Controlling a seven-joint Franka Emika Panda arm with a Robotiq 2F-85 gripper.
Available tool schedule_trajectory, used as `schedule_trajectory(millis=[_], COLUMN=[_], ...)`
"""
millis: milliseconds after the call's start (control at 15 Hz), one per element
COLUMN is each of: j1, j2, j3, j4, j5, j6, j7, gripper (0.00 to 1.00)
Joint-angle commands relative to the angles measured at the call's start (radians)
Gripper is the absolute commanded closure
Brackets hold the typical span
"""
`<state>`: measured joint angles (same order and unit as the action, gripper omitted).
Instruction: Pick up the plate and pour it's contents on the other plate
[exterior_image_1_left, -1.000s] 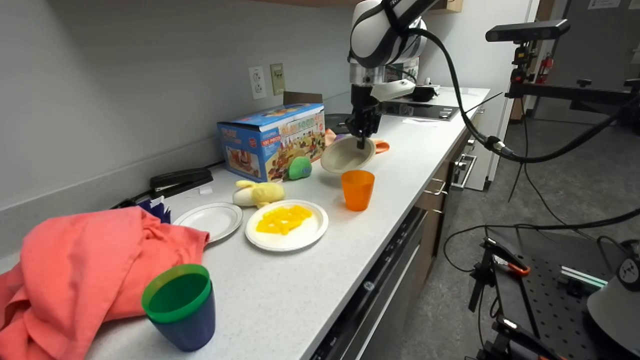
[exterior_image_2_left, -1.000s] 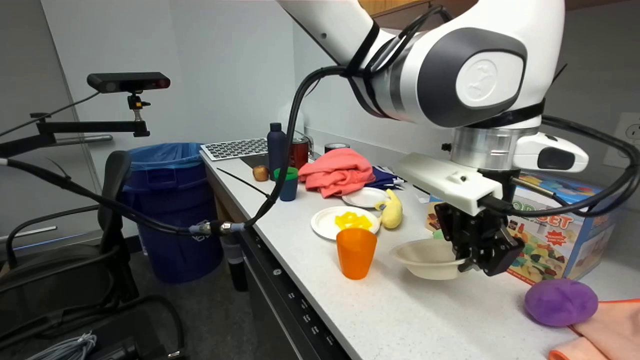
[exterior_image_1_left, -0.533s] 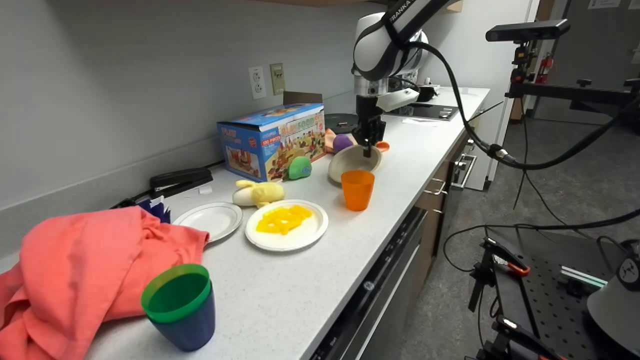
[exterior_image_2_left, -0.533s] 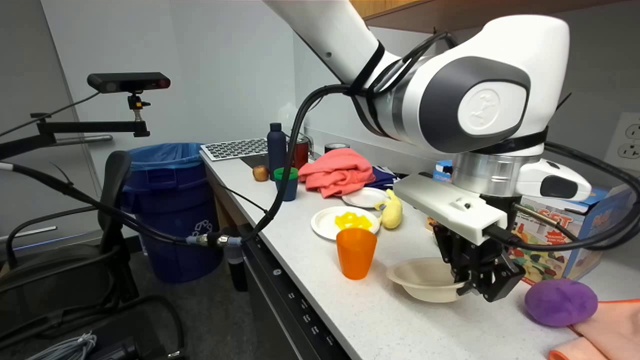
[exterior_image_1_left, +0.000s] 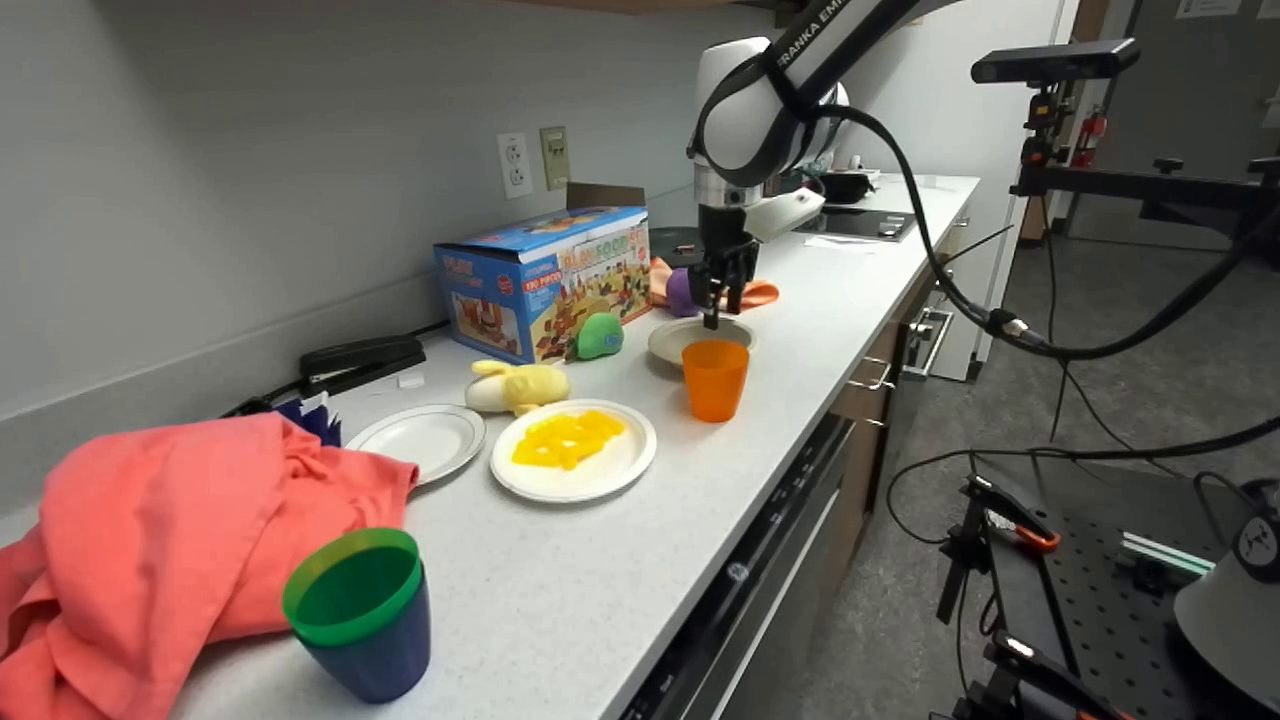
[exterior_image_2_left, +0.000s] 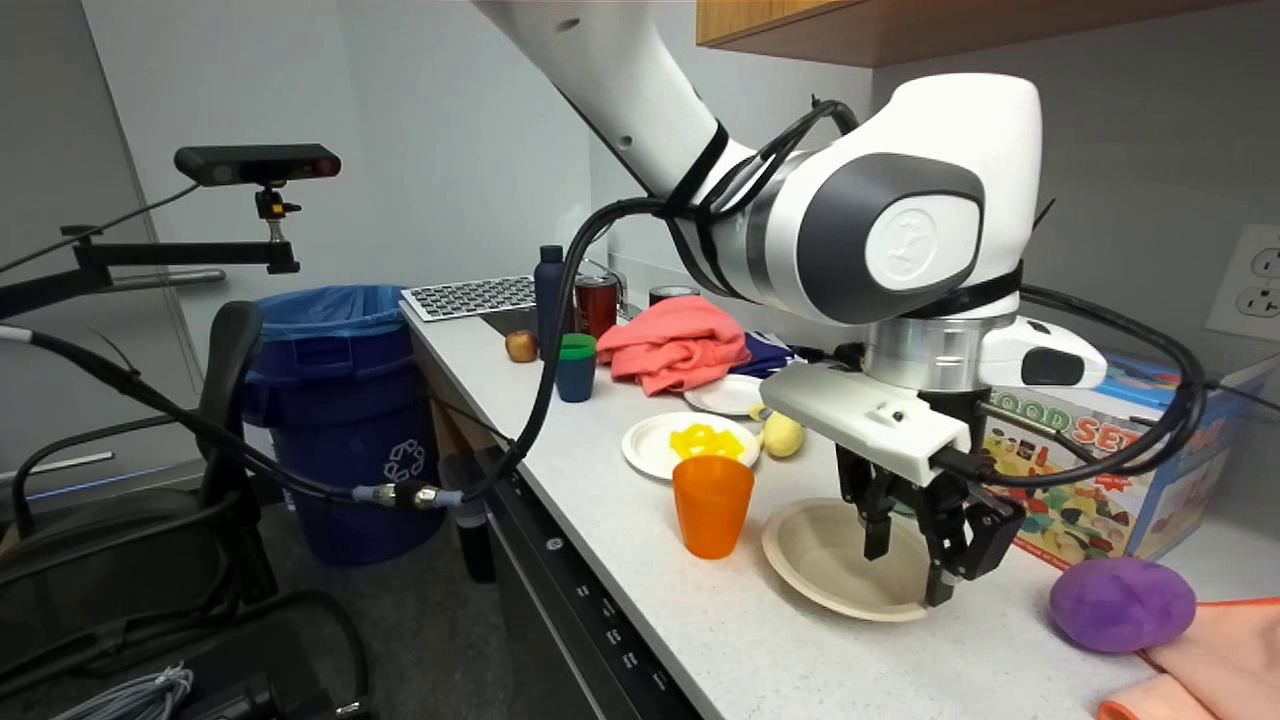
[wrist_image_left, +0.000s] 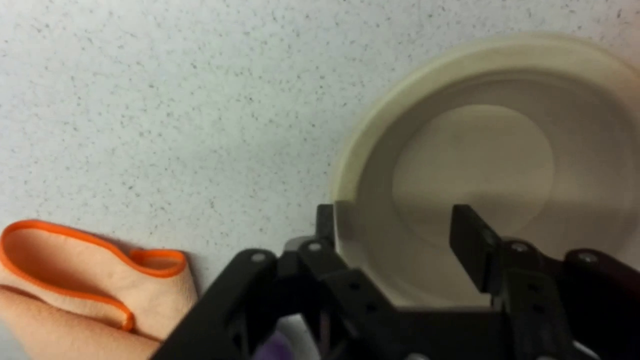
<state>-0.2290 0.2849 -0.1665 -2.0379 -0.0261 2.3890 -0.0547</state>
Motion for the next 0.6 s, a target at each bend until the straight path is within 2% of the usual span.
schedule_trajectory(millis=[0,67,133,267,333,400,533], j1=[0.032,0.037,0.040,0.048,0.059,0.043,0.048], j2=[-0.067,-0.083,-0.098,-0.120,-0.125,-0.087,-0.103], j3=[-0.007,-0.005,-0.001,0.000,-0.007,-0.001,-0.001], j4=[-0.036,-0.041,-0.045,-0.045,-0.040,-0.013,-0.016], j5=[-0.048,-0.053,-0.049,-0.046,-0.061,-0.030,-0.039], j6=[0.036,0.039,0.042,0.029,0.025,0.022,0.022], j7=[0.015,0.012,0.007,0.016,0.064,0.014,0.037], gripper=[0.08,0.01,0.00,0.00,0.00,0.00,0.00])
